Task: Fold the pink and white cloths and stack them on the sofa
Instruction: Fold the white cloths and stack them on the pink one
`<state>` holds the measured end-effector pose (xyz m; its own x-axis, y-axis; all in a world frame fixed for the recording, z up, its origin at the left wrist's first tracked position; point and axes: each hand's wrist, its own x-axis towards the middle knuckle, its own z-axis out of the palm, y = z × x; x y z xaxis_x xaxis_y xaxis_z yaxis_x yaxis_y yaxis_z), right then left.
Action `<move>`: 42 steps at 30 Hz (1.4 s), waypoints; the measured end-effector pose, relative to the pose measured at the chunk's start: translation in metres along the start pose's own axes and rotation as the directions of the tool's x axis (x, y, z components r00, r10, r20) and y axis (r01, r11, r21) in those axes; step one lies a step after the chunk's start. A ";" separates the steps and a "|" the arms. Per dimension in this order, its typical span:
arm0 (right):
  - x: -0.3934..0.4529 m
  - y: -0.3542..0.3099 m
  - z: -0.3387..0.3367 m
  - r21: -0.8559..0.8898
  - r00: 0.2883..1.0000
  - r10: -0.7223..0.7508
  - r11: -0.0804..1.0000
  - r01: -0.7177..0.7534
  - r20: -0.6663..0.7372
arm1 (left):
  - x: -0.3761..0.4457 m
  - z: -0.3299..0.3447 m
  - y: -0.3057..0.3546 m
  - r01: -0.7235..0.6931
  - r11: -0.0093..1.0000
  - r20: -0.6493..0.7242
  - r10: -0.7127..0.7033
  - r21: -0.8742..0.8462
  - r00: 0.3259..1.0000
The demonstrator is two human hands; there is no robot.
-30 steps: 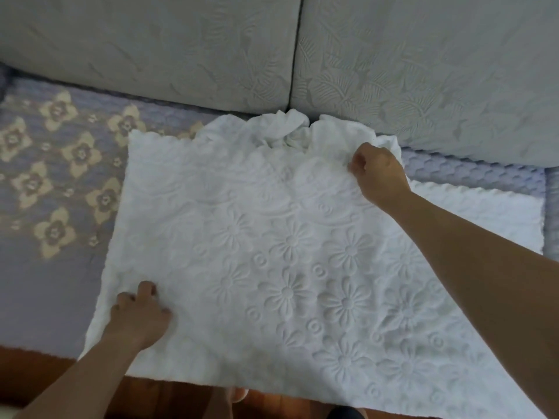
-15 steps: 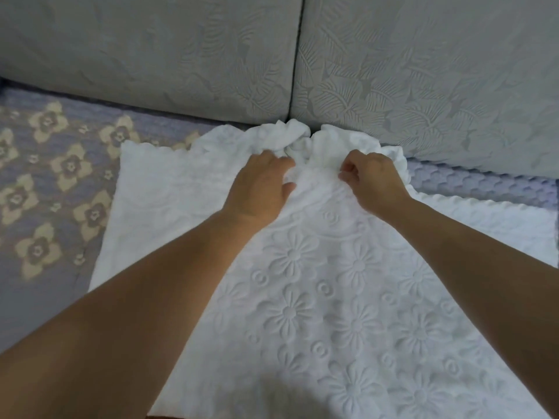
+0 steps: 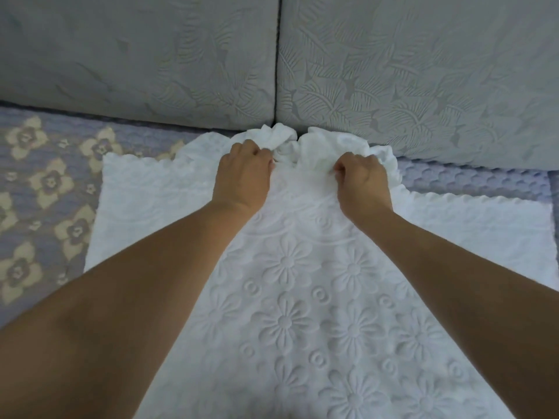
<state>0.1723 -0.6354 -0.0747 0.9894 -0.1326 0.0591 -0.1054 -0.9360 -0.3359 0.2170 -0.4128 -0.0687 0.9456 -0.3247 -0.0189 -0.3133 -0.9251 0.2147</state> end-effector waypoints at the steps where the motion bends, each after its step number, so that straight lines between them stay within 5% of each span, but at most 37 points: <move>1: -0.006 -0.008 -0.002 -0.026 0.996 0.014 1.000 -0.017 -0.088 | -0.007 0.002 0.002 0.047 0.998 -0.063 -0.049 -0.032 0.997; 4: -0.036 -0.036 -0.007 -0.012 0.981 -0.108 0.994 0.107 -0.163 | -0.058 0.005 0.003 0.120 0.989 -0.140 -0.131 -0.086 0.981; 7: -0.070 -0.049 0.003 -0.083 0.862 -0.498 0.859 0.505 0.097 | -0.151 0.013 -0.021 0.181 0.983 -0.040 -0.181 -0.019 0.983; 9: -0.067 -0.041 0.018 -0.181 0.810 -0.519 0.800 0.573 0.273 | -0.217 0.018 -0.053 0.324 0.944 0.055 -0.328 0.066 0.943; 13: -0.035 -0.045 0.029 -0.257 0.939 -0.205 0.925 0.278 0.277 | -0.321 0.013 -0.121 0.655 0.736 0.181 -0.677 0.170 0.713; 16: -0.055 -0.092 0.027 -0.180 0.920 -0.339 0.910 0.373 0.195 | -0.366 -0.001 -0.159 0.824 0.558 0.248 -0.816 0.101 0.522; 19: -0.114 -0.156 0.033 0.039 0.888 -0.425 0.904 0.425 0.177 | -0.387 -0.016 -0.170 0.915 0.371 0.378 -0.834 -0.156 0.402; 22: -0.181 -0.211 0.045 0.249 0.884 -0.276 0.950 0.190 0.378 | -0.399 -0.028 -0.174 0.924 0.075 0.589 -0.750 -0.375 0.300; 26: -0.236 -0.246 0.046 0.287 0.778 0.235 0.837 -0.467 0.583 | -0.411 -0.045 -0.200 0.875 -0.197 0.729 -0.648 -0.442 0.222; 28: -0.260 -0.238 0.039 0.187 0.697 0.427 0.761 -0.621 0.576 | -0.415 -0.059 -0.203 0.831 -0.311 0.803 -0.545 -0.461 0.242; 30: -0.289 -0.217 0.026 0.084 0.638 0.544 0.722 -0.686 0.545 | -0.413 -0.081 -0.190 0.829 -0.274 0.811 -0.495 -0.488 0.313; 35: -0.362 -0.130 -0.029 -0.151 0.377 0.792 0.498 -0.854 0.480 | -0.380 -0.129 -0.105 0.807 0.251 0.664 -0.466 -0.534 0.584; 39: -0.396 -0.049 -0.090 -0.132 0.212 0.892 0.284 -0.950 0.399 | -0.329 -0.161 -0.009 0.620 0.402 0.556 -0.277 -0.674 0.784; 42: -0.416 0.021 -0.124 -0.004 0.092 0.920 0.101 -0.995 0.381 | -0.295 -0.169 0.066 0.530 0.474 0.552 -0.107 -0.703 0.827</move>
<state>-0.2540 -0.6403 0.0099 0.0320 -0.7490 -0.6618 -0.9954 0.0358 -0.0886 -0.0682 -0.3446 0.1156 0.7672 -0.2788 -0.5776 0.4141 -0.4724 0.7781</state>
